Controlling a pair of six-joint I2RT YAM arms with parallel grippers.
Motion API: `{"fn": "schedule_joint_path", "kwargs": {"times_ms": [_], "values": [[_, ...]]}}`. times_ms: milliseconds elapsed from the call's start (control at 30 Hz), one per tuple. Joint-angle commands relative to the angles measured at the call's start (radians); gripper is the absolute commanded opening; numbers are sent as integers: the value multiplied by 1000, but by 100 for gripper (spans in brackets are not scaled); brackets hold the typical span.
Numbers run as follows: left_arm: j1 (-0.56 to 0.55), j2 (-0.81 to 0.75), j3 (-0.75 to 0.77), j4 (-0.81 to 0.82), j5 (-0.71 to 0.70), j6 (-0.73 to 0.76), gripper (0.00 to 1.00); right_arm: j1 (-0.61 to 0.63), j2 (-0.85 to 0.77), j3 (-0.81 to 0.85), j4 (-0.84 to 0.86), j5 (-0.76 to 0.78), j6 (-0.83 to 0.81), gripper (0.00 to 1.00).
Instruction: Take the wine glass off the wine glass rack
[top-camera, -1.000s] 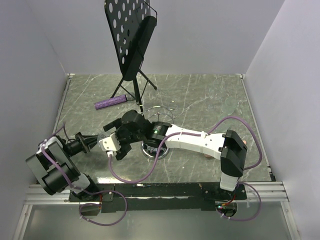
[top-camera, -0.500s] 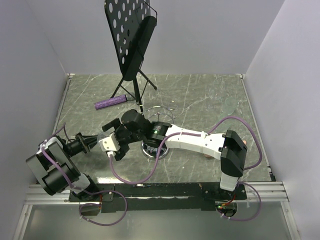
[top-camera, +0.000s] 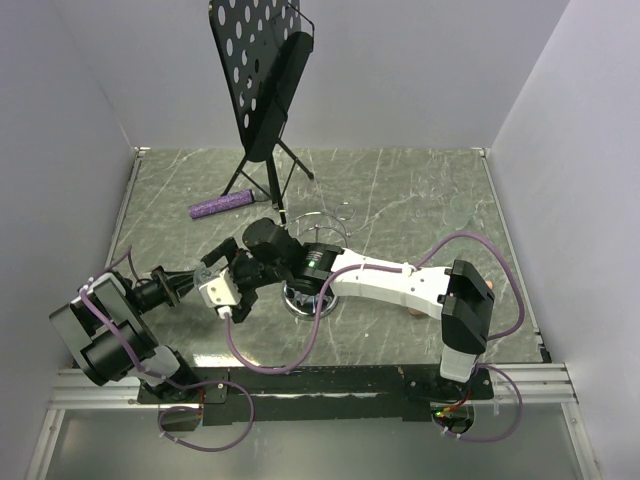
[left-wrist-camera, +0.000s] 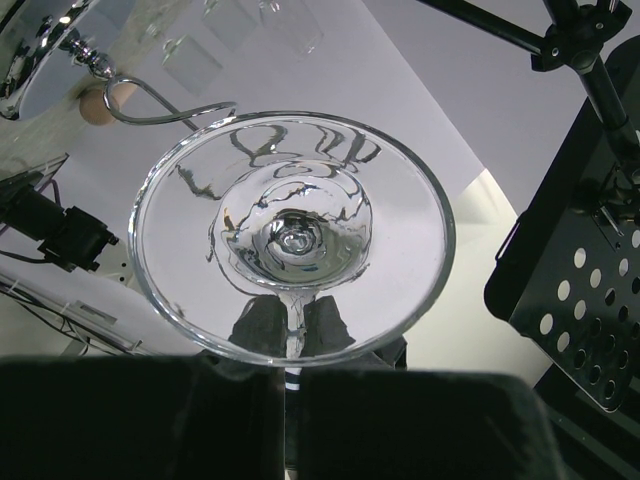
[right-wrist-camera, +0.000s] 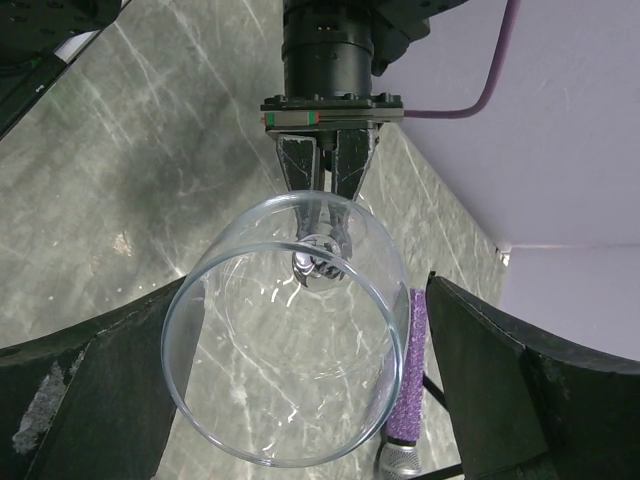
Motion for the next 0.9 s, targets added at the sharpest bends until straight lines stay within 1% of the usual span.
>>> {"fn": "schedule_joint_path", "kwargs": {"times_ms": [0,233,367,533,600,633,667,733,800,867], "values": [[3,0,21,-23,63,-29,1,-9,-9,49,32,-56,-45,97],[3,11,24,-20,63,-33,1,-7,-18,41,36,-99,-110,90],[3,14,24,-12,60,-39,1,-7,-21,35,44,-115,-141,84],[3,17,23,-6,55,-47,2,-7,-22,33,44,-112,-152,72],[3,17,23,6,55,-58,14,-7,-22,35,38,-99,-141,64],[3,17,23,13,53,-62,26,-7,-24,33,36,-95,-132,62],[3,17,24,22,56,-64,32,-7,-27,29,42,-89,-120,61],[3,22,38,26,60,-59,46,-10,-38,17,58,-70,-101,60],[3,29,58,19,64,-44,53,-18,-58,0,81,-58,-88,60],[4,42,83,5,70,-30,57,-24,-84,-13,91,-50,-86,60]]}}
